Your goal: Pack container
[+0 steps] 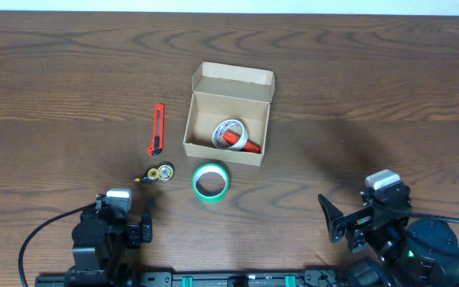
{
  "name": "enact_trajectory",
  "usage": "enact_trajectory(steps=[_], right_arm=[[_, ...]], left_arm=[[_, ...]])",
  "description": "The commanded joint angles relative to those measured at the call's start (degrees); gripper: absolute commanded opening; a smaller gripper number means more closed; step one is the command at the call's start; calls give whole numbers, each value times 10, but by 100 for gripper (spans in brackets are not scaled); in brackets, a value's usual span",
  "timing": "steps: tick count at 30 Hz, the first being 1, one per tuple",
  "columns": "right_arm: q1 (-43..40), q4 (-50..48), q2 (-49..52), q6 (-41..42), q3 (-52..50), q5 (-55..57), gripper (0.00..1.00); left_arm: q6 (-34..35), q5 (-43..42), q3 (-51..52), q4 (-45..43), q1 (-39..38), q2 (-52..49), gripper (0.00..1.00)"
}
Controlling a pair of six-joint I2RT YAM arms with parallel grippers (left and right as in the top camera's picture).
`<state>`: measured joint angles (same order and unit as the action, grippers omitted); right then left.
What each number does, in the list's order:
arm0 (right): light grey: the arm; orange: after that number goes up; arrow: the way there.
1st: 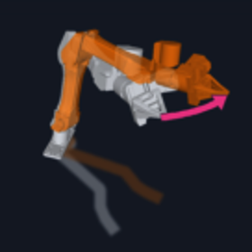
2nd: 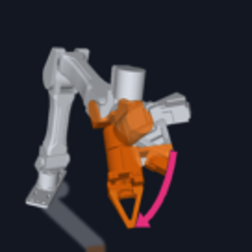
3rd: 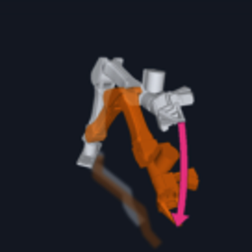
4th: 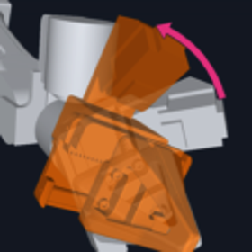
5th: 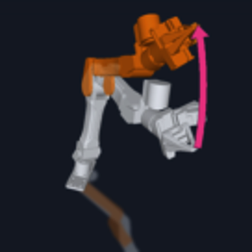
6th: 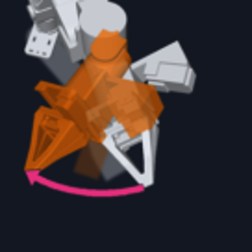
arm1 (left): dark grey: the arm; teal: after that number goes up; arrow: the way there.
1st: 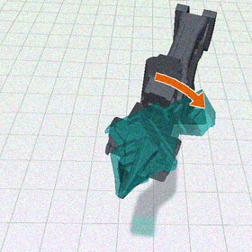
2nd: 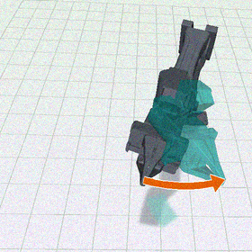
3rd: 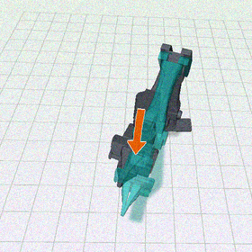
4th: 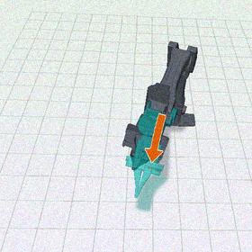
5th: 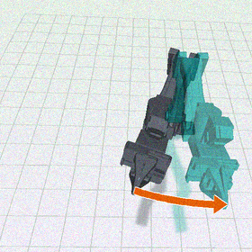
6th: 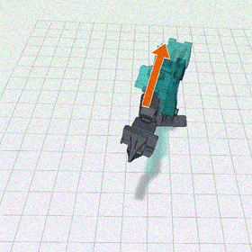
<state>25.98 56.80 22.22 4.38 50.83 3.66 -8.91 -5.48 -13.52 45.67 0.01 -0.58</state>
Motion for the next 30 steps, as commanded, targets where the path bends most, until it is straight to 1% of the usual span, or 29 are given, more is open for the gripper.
enact_trajectory(steps=[1, 3, 7, 12, 15, 20, 25, 30], right_arm=[[-4, 3, -1, 10, -5, 6, 99], [-5, 9, -1, 10, -5, 6, 99], [-5, 33, -1, 10, -5, 6, 99], [-5, 69, -1, 9, -5, 6, 99], [-5, 90, -1, 9, -5, 6, 99], [-5, 116, -1, 10, -5, 6, 99], [-5, 116, -1, 10, -5, 6, 99], [-5, 116, -1, 9, -5, 6, 99]], left_arm=[[-5, 25, 1, 0, 4, 2, 95], [-5, 28, -11, 0, 4, -12, 95], [-5, -5, -65, -3, 3, -82, 95], [-5, -53, -194, -3, 3, -235, 95], [22, -91, -278, -4, 3, -327, 95], [27, -101, -390, -9, 3, -445, 95], [30, -115, -470, -10, 3, -555, 95], [38, -126, -522, -9, 3, -675, 95]])
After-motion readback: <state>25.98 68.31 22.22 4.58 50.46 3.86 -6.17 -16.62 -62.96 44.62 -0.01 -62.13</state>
